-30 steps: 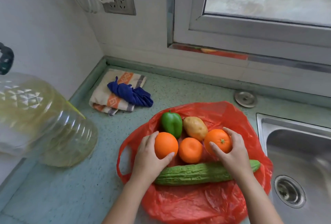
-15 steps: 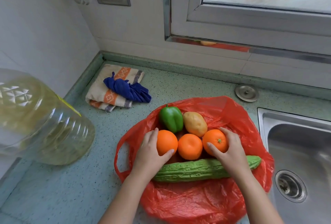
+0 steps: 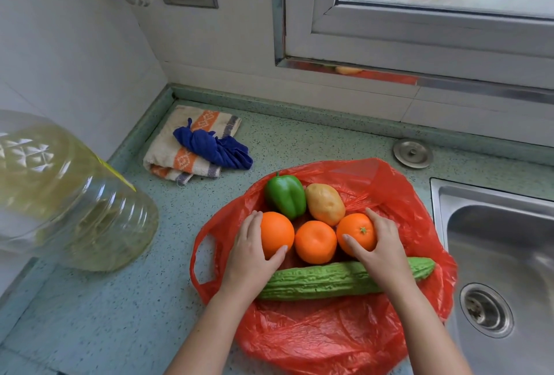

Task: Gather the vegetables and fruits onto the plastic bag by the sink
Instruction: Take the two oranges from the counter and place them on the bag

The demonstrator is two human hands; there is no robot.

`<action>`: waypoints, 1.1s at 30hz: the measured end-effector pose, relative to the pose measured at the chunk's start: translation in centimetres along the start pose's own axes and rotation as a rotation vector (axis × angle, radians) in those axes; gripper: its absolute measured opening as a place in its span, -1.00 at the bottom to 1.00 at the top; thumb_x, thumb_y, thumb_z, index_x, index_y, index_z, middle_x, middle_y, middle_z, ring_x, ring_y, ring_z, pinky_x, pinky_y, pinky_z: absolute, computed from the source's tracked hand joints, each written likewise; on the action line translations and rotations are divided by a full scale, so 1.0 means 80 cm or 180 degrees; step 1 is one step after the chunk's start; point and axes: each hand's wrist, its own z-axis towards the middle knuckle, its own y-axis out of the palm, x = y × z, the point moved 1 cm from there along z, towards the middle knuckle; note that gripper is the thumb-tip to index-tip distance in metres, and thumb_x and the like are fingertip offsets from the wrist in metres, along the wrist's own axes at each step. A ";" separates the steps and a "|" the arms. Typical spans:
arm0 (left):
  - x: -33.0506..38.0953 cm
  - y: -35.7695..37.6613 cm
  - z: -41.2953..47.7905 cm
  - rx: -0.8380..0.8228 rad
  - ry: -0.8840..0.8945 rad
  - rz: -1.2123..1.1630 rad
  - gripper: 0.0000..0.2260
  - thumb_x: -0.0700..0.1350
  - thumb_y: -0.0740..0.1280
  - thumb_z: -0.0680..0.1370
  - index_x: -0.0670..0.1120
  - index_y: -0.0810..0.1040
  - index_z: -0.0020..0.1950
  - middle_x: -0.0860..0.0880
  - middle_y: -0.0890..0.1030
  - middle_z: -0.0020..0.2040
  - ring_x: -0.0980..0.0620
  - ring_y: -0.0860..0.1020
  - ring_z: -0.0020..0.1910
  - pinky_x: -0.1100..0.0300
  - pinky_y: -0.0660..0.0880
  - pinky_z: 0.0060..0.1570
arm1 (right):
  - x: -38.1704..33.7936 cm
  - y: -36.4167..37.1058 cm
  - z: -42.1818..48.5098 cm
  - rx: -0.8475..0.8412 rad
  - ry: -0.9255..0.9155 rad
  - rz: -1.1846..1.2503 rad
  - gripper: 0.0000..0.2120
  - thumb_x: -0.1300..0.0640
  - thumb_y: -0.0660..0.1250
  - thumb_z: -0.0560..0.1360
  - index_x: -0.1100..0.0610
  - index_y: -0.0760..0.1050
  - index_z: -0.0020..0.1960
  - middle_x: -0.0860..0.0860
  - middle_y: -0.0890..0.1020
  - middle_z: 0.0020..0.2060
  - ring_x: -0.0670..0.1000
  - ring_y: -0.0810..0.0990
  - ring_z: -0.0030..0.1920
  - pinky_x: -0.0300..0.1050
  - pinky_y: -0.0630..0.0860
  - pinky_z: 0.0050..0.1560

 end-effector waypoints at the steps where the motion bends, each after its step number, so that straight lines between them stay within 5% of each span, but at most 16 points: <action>1: -0.001 0.000 0.000 0.0009 0.0009 0.0010 -0.29 0.04 0.37 0.45 -0.12 0.09 0.46 -0.08 0.16 0.47 0.02 0.13 0.43 0.29 0.06 0.31 | 0.000 0.001 0.000 -0.0003 0.0000 0.0001 -0.34 0.09 0.45 0.36 0.15 0.24 0.37 0.16 0.35 0.24 0.07 0.30 0.28 -0.19 0.17 0.22; 15: -0.002 0.004 -0.008 0.0185 0.0157 0.0061 -0.30 0.01 0.38 0.45 -0.09 0.08 0.46 -0.07 0.12 0.48 0.01 0.10 0.44 0.25 0.05 0.30 | -0.002 -0.010 -0.009 0.0094 -0.0207 -0.0049 -0.33 0.06 0.49 0.32 0.13 0.29 0.34 0.12 0.38 0.24 0.05 0.30 0.29 -0.08 0.22 0.28; 21: 0.006 -0.010 -0.021 0.0334 0.0324 0.0143 -0.38 -0.01 0.37 0.46 -0.14 0.19 0.43 -0.12 0.23 0.44 -0.06 0.20 0.41 0.06 0.21 0.34 | -0.020 -0.021 -0.025 0.0234 -0.0412 -0.0287 -0.37 0.08 0.48 0.33 0.16 0.32 0.32 0.19 0.37 0.26 0.14 0.29 0.32 0.07 0.25 0.30; 26: 0.014 -0.031 -0.046 0.0595 0.0765 0.0514 -0.46 0.09 0.17 0.46 -0.20 0.33 0.34 -0.20 0.42 0.32 -0.13 0.35 0.32 -0.04 0.29 0.25 | -0.041 -0.019 -0.049 0.0375 -0.0806 -0.0620 -0.40 0.12 0.51 0.29 0.23 0.39 0.26 0.25 0.45 0.19 0.25 0.38 0.24 0.23 0.36 0.22; 33: -0.001 -0.058 -0.095 0.1015 0.0893 0.0823 -0.57 0.03 0.16 0.50 -0.18 0.41 0.28 -0.16 0.48 0.27 -0.06 0.33 0.31 -0.02 0.31 0.27 | -0.085 0.018 -0.088 0.0130 -0.1542 -0.0914 -0.46 0.14 0.51 0.30 0.22 0.42 0.21 0.27 0.48 0.18 0.30 0.42 0.21 0.27 0.42 0.14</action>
